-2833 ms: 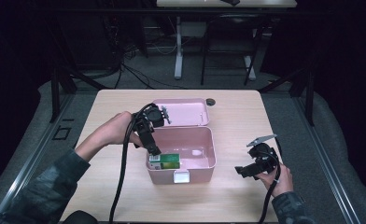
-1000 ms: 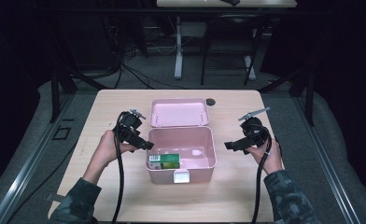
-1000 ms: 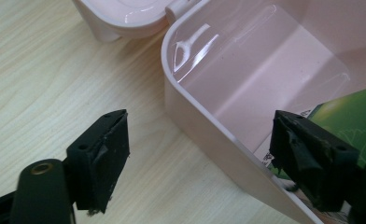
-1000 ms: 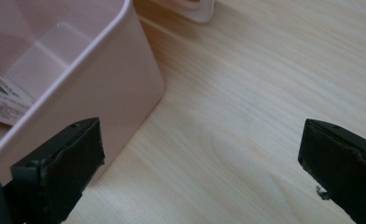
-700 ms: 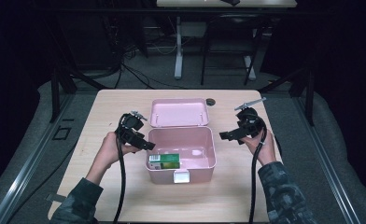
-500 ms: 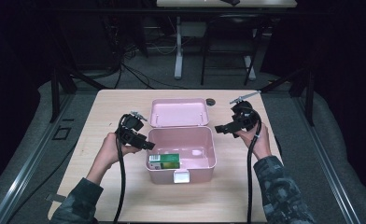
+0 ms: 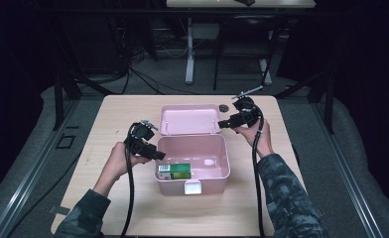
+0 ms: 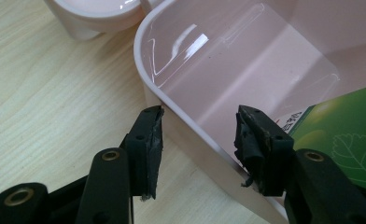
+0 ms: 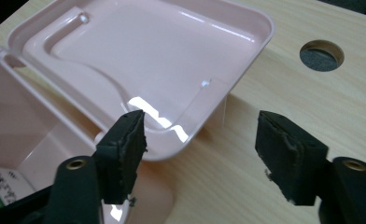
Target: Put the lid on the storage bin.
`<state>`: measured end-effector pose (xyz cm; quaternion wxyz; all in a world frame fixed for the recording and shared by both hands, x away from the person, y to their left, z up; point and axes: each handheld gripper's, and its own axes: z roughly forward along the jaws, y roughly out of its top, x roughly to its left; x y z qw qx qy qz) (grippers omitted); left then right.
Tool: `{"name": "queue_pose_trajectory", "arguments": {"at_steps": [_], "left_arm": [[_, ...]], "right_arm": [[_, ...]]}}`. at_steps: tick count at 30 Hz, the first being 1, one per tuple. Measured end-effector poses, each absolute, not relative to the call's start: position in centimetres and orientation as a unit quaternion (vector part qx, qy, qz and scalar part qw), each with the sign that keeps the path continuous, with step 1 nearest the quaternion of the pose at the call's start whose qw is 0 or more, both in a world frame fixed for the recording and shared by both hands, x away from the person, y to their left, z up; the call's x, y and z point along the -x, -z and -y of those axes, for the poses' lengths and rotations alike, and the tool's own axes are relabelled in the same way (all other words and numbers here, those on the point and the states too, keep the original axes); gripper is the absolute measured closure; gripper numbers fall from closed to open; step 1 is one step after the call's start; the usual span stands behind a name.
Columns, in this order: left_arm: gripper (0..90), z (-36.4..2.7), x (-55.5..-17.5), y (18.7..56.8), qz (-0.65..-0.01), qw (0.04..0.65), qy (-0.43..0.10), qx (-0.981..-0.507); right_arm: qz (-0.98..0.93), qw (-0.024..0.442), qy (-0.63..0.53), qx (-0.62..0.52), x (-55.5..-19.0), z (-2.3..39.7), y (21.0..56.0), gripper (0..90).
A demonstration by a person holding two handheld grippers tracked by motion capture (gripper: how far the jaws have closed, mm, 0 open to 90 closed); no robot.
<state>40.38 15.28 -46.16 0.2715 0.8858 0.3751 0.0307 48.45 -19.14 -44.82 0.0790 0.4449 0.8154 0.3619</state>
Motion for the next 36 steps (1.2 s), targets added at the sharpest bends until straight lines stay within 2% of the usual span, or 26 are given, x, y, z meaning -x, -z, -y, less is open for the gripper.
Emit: {"name": "queue_pose_trajectory", "arguments": {"at_steps": [15, 22, 36], "left_arm": [[51.8, -15.3, -40.5, 46.2, -0.371, 0.271, -0.032, -0.888], [51.9, -15.3, -40.5, 46.2, -0.370, 0.270, -0.033, -0.888], [51.8, -15.4, -40.5, 46.2, -0.369, 0.273, -0.032, -0.888]], "right_arm": [[-0.800, 0.085, -0.344, -0.485, -52.0, 17.8, 46.8, 61.5], [-0.792, 0.095, -0.338, -0.500, -52.8, 17.3, 47.6, 70.2], [-0.788, 0.117, -0.303, -0.523, -54.0, 16.0, 48.6, 70.8]]}}
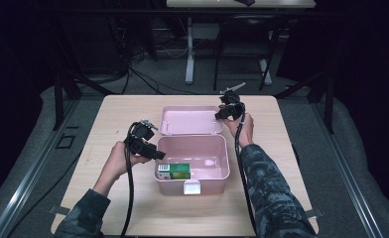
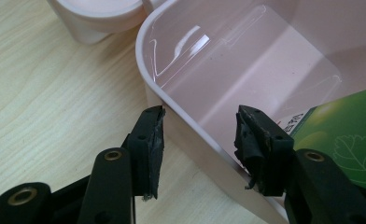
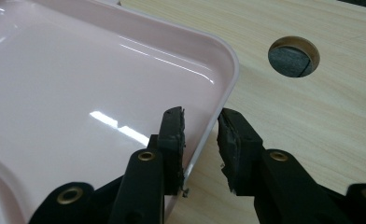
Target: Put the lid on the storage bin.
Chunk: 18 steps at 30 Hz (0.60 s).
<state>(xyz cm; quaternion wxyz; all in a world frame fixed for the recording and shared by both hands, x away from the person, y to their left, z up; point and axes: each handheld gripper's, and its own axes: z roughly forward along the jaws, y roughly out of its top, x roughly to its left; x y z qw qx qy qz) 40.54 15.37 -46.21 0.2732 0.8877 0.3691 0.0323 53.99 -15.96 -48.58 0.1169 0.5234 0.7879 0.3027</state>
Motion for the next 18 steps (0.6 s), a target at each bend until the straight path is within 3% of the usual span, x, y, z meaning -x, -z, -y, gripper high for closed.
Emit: {"name": "queue_pose_trajectory", "arguments": {"at_steps": [18], "left_arm": [[52.0, -15.28, -40.54, 46.30, -0.372, 0.273, -0.035, -0.887]], "right_arm": [[-0.766, 0.143, -0.329, -0.533, -53.20, 15.78, 47.88, 77.1]]}}
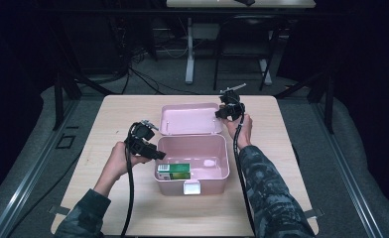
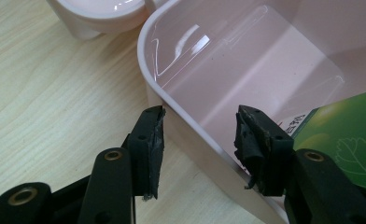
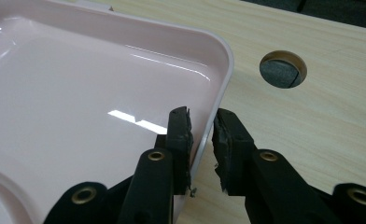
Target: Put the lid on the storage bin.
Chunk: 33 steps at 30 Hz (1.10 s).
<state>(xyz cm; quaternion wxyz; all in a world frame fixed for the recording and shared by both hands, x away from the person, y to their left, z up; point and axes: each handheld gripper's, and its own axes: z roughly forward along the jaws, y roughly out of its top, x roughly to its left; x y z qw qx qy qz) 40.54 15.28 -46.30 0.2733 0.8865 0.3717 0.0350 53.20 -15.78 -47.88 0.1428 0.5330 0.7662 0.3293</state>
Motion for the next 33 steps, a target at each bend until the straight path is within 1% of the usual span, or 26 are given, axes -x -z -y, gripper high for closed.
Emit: {"name": "queue_pose_trajectory", "arguments": {"at_steps": [9, 18, 33], "left_arm": [[51.9, -15.3, -40.5, 46.3, -0.373, 0.278, -0.036, -0.884], [52.0, -15.2, -40.5, 46.3, -0.374, 0.274, -0.039, -0.885], [52.3, -15.1, -40.5, 46.3, -0.374, 0.275, -0.042, -0.885]], "right_arm": [[-0.753, 0.147, -0.360, -0.530, -52.4, 16.4, 47.3, 78.1], [-0.738, 0.153, -0.403, -0.520, -51.4, 17.1, 45.8, 80.1], [-0.722, 0.158, -0.447, -0.503, -49.5, 18.2, 44.3, 82.1]]}}
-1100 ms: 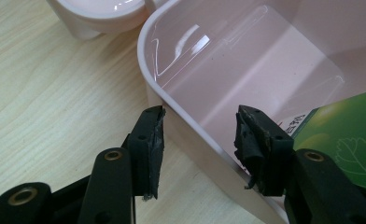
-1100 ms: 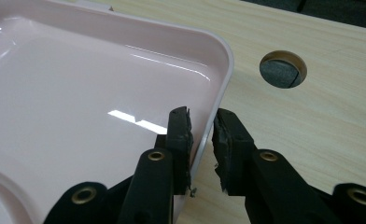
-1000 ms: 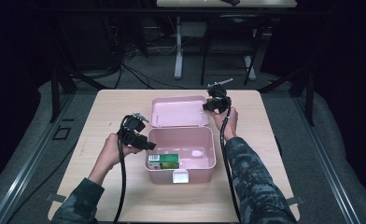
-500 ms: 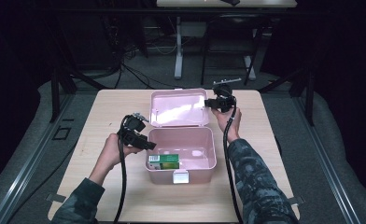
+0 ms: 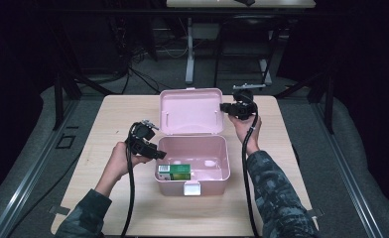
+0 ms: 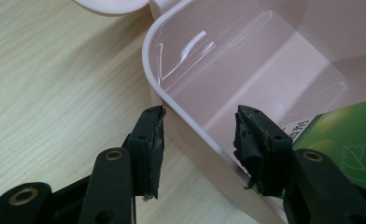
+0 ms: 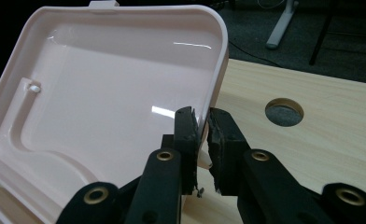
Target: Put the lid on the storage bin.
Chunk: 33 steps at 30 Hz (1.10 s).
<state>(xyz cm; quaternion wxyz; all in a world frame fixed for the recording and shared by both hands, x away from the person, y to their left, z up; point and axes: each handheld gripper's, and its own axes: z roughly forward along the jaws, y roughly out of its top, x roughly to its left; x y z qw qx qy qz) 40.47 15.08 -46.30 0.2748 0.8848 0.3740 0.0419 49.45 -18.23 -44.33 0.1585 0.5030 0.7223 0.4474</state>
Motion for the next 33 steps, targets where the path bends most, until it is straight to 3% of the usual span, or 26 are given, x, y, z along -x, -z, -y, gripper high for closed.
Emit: {"name": "queue_pose_trajectory", "arguments": {"at_steps": [33], "left_arm": [[56.8, -14.6, -40.1, 46.2, -0.390, 0.268, -0.058, -0.879]], "right_arm": [[-0.719, 0.171, -0.478, -0.475, -47.1, 19.2, 42.9, 83.8]]}}
